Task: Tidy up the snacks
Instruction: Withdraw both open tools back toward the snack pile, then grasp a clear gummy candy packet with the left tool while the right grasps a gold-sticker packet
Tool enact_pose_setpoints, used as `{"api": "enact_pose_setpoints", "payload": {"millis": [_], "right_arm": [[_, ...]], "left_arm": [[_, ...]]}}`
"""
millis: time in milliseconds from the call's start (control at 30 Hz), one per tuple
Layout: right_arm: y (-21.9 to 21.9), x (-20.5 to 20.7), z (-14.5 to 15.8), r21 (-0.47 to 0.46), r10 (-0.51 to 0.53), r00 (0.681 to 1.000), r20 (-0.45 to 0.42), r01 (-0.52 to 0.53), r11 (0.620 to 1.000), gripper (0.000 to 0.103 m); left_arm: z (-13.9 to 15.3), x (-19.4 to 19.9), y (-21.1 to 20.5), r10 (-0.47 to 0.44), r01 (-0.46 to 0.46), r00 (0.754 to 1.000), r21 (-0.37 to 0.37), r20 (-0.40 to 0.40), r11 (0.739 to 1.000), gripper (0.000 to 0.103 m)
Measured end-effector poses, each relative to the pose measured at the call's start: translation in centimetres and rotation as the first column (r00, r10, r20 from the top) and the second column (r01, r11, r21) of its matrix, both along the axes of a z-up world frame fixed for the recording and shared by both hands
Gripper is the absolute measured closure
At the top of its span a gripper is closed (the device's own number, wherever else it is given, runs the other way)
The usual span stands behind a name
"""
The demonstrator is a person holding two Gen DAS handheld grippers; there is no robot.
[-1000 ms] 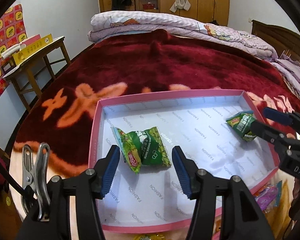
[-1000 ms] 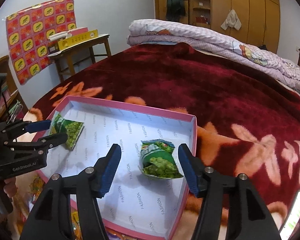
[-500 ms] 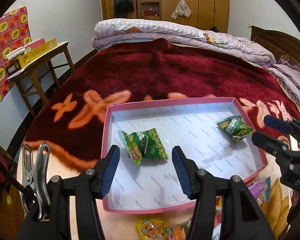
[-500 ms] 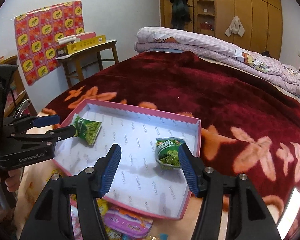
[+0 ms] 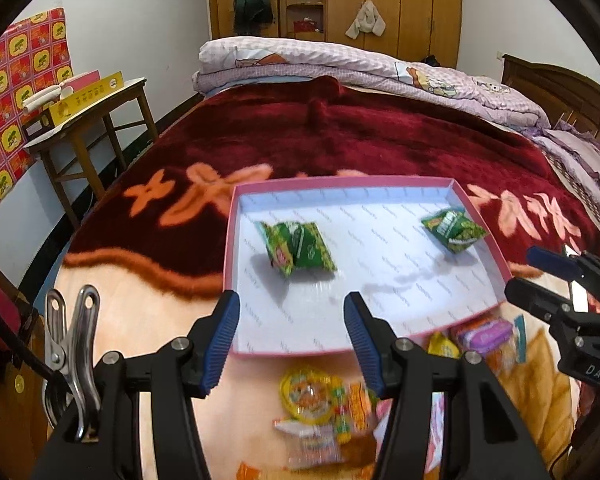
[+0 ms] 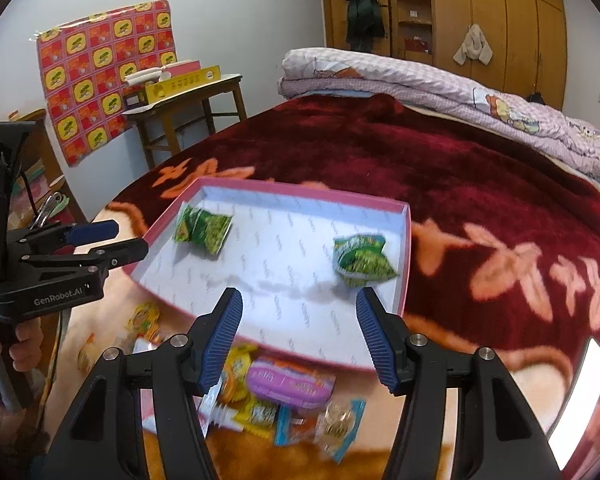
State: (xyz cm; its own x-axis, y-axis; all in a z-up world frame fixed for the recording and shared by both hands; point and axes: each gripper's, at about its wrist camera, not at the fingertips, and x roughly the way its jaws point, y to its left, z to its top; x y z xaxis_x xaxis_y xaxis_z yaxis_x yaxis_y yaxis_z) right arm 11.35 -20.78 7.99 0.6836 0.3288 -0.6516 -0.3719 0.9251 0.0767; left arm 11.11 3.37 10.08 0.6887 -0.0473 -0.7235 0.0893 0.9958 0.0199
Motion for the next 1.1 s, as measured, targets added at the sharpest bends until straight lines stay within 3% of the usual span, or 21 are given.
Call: {"api": "enact_pose_setpoints", "payload": {"millis": [500,733,1100], "right_arm": [[-1.3,-3.8,-2.5,0.021,-0.005,0.998,-0.063,0.006,1.000,0.042],[-1.6,-4.5,-3.3,0.022,-0.011,0.996,-0.085,0.013,1.000,0.042],[-2.6,-5.0,-4.3,0.034,-0.037,0.993,-0.115,0.042,0.999,0.042]], "left_arm": [[-1.6,-5.4,1.1,0.033,-0.035,0.998,-0.045,-0.056,0.998,0.045],[-3.2,-6.1,1.3,0.040,-0.050,0.993,-0.088,-0.114,0.995,0.045],[-5.3,-6.2,0.7,0.022,-0.035,0.986,-0.073,-0.168,0.997,0.046]]}}
